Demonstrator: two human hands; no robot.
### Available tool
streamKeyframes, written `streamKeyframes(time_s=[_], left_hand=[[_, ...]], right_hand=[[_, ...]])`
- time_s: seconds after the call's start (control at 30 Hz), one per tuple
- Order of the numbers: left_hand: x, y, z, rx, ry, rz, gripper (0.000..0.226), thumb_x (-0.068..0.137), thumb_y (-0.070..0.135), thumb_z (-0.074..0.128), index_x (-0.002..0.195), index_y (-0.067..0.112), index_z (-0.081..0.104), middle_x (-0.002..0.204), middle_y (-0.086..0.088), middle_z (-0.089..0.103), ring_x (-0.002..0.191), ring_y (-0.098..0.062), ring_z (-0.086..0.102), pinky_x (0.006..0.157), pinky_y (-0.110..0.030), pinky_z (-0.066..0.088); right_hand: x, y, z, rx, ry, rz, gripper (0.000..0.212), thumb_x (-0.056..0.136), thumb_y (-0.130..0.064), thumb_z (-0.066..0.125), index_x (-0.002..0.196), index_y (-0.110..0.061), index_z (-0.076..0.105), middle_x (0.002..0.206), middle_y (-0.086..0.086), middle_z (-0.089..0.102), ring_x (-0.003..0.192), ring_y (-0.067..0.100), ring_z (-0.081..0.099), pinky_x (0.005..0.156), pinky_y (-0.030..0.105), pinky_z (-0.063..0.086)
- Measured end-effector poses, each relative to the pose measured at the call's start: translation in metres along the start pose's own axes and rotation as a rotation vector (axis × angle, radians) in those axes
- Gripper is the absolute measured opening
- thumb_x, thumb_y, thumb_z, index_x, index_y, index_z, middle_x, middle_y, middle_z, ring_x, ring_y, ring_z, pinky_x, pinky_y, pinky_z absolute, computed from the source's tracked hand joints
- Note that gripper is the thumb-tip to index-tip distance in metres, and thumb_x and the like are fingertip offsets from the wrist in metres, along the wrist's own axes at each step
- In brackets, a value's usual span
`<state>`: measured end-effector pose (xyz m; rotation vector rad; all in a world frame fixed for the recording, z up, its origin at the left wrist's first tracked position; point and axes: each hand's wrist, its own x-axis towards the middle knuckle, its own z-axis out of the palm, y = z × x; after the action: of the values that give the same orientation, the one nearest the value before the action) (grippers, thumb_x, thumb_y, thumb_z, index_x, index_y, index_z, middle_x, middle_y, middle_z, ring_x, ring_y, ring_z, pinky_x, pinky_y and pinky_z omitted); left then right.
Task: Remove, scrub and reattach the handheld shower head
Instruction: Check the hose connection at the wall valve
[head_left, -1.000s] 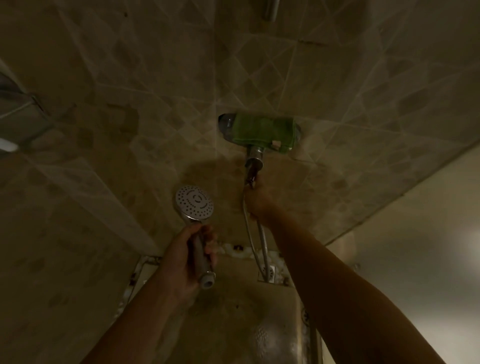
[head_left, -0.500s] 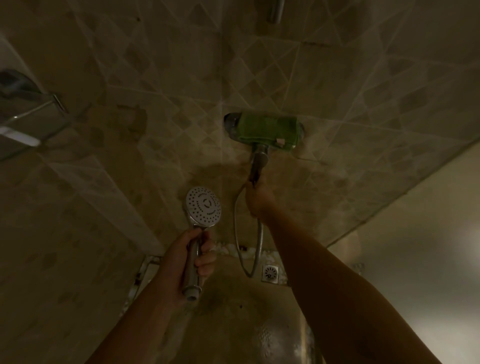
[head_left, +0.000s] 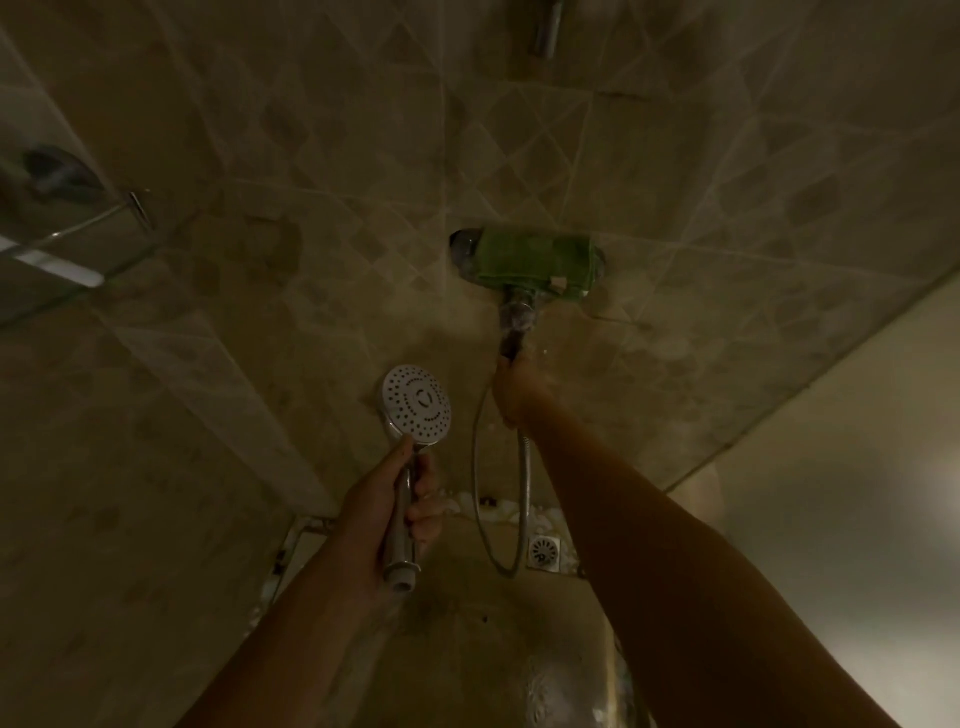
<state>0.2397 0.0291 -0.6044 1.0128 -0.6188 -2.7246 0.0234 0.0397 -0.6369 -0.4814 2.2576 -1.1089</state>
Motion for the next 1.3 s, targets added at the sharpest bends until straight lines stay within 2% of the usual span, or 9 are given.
streamKeyframes(time_s=[0.17,0.4,0.63,0.77,0.87,0.97,1.07,1.13,1.3], left_hand=[[-0.004,-0.003,-0.003,0.024,-0.003,0.014,0.035,0.097,0.041,0.045,0.080,0.011,0.053,0.053,0.002,0.044,0.031,-0.007,0.036,0.028,-0.016,0.032],[0.002,0.002,0.000,0.047,0.034,0.032,0.037,0.099,0.042,0.044,0.079,0.012,0.053,0.052,0.002,0.044,0.031,-0.007,0.036,0.030,-0.015,0.031],[0.028,-0.005,0.005,0.070,0.083,-0.018,0.033,0.099,0.040,0.047,0.083,0.013,0.054,0.051,0.003,0.048,0.031,-0.007,0.038,0.031,-0.014,0.033],[0.043,-0.011,0.003,0.122,0.094,-0.047,0.023,0.097,0.030,0.049,0.084,0.011,0.054,0.058,0.001,0.050,0.035,-0.009,0.040,0.034,-0.019,0.036],[0.051,-0.016,0.000,0.138,0.115,-0.065,0.023,0.093,0.026,0.049,0.078,0.010,0.054,0.050,0.001,0.047,0.033,-0.011,0.038,0.034,-0.017,0.032],[0.055,-0.020,-0.004,0.121,0.137,-0.084,0.026,0.092,0.026,0.044,0.071,0.011,0.050,0.045,0.000,0.043,0.030,-0.012,0.036,0.032,-0.015,0.030],[0.057,-0.021,-0.009,0.134,0.158,-0.062,0.029,0.091,0.026,0.045,0.066,0.012,0.047,0.044,0.000,0.041,0.029,-0.011,0.034,0.032,-0.015,0.029],[0.057,-0.020,-0.011,0.159,0.171,-0.063,0.029,0.090,0.025,0.045,0.064,0.012,0.046,0.044,0.001,0.040,0.029,-0.011,0.033,0.032,-0.014,0.028],[0.051,-0.018,-0.018,0.214,0.136,-0.095,0.029,0.091,0.024,0.042,0.066,0.011,0.045,0.042,0.002,0.039,0.028,-0.010,0.033,0.031,-0.015,0.029]], right_hand=[[0.001,0.001,-0.004,-0.043,-0.023,0.007,0.044,0.106,-0.022,0.036,0.149,-0.010,0.034,0.111,0.017,0.057,0.076,0.022,0.052,0.060,0.033,0.043],[-0.003,0.000,-0.005,0.038,0.011,0.010,0.042,0.107,-0.025,0.036,0.148,-0.017,0.037,0.098,0.014,0.056,0.068,0.023,0.054,0.048,0.033,0.042],[-0.024,0.019,-0.009,-0.017,-0.112,0.097,0.045,0.108,-0.036,0.030,0.137,-0.007,0.048,0.091,0.009,0.056,0.062,0.015,0.048,0.050,0.028,0.040],[-0.048,0.022,-0.003,-0.048,-0.236,0.088,0.048,0.108,-0.038,0.031,0.142,-0.007,0.043,0.080,-0.003,0.046,0.061,0.009,0.043,0.043,0.019,0.036],[-0.062,0.021,0.000,-0.141,-0.363,0.072,0.041,0.107,-0.042,0.034,0.126,-0.010,0.051,0.090,0.006,0.056,0.066,0.013,0.048,0.053,0.023,0.041],[-0.069,0.027,-0.006,-0.247,-0.403,-0.011,0.023,0.107,-0.036,0.035,0.103,-0.019,0.051,0.075,-0.004,0.045,0.061,0.006,0.040,0.053,0.019,0.033],[-0.075,0.034,-0.014,-0.295,-0.417,-0.004,0.033,0.105,-0.032,0.040,0.124,-0.012,0.058,0.074,-0.006,0.045,0.060,0.007,0.043,0.052,0.020,0.036],[-0.076,0.035,-0.019,-0.270,-0.411,0.029,0.040,0.106,-0.028,0.039,0.137,-0.006,0.052,0.074,-0.007,0.042,0.061,0.007,0.041,0.051,0.020,0.035],[-0.078,0.028,-0.021,-0.096,-0.395,-0.008,0.025,0.106,-0.031,0.039,0.096,-0.021,0.060,0.068,-0.006,0.048,0.045,0.001,0.046,0.032,0.010,0.031]])
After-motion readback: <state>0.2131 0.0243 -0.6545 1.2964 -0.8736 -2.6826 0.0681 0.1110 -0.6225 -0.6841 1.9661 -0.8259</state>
